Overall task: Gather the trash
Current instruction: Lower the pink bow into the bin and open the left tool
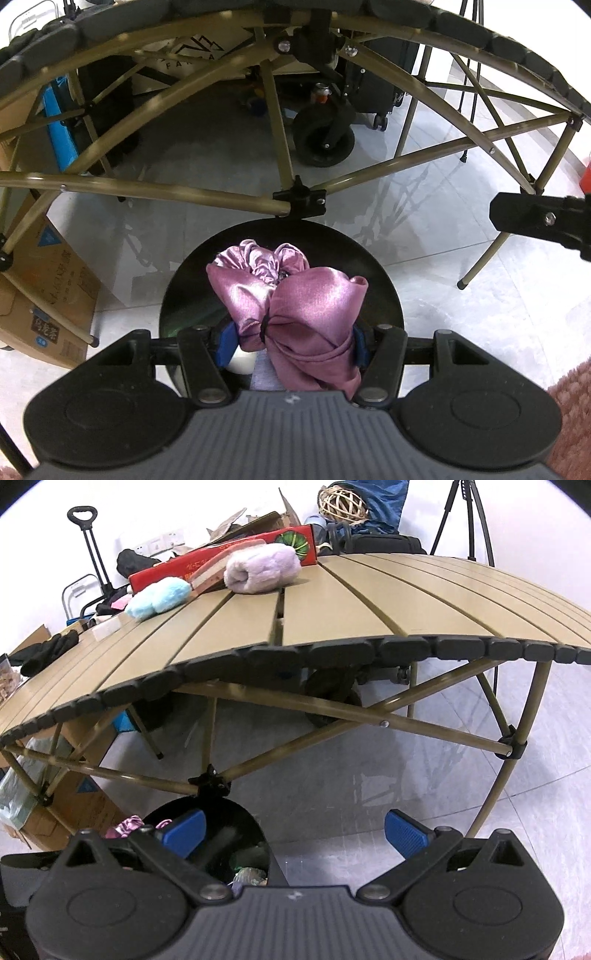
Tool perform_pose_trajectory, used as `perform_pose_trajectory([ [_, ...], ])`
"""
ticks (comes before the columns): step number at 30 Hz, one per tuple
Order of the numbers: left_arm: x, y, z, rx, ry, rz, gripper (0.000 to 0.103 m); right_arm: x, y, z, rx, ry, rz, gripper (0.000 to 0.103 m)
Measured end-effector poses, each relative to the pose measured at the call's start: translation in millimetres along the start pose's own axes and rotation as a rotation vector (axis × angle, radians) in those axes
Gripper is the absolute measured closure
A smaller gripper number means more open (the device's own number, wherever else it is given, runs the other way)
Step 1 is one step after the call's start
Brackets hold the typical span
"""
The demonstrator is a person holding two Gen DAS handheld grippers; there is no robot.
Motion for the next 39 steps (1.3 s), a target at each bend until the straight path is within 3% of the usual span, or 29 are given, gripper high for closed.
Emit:
perform_pose_trajectory([
  [12, -5.2, -4.2, 8.1, 0.000, -0.026, -0.008, 0.041, 2.2, -3.8, 3.3, 0.004, 0.008, 0.015, 0.000],
  [17, -6.2, -4.4, 8.8, -0.006, -0.021, -0.023, 0.024, 1.9, -3.5, 3.5, 0.003, 0.008, 0.013, 0.000],
  [21, -9.4, -5.9, 5.6, 0.010, -0.035, -0.043, 0.000, 1.2, -2.5, 4.0, 0.002, 0.008, 0.010, 0.000],
  [39, -9.3, -4.9, 5.9, -0.004, -0.064, -0.033, 0.000, -0.5, -1.7, 4.2, 0.000, 0.007, 0.007, 0.000],
])
Point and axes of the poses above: each gripper's, at about its wrist camera, not at the fingertips, and z roughly the way its jaws point, x to its right, y to its underside, the point moved 6 cm from there along z, roughly the way its jaws point, and after that the axes turned 6 degrees about -x, right-handed, at the moved point
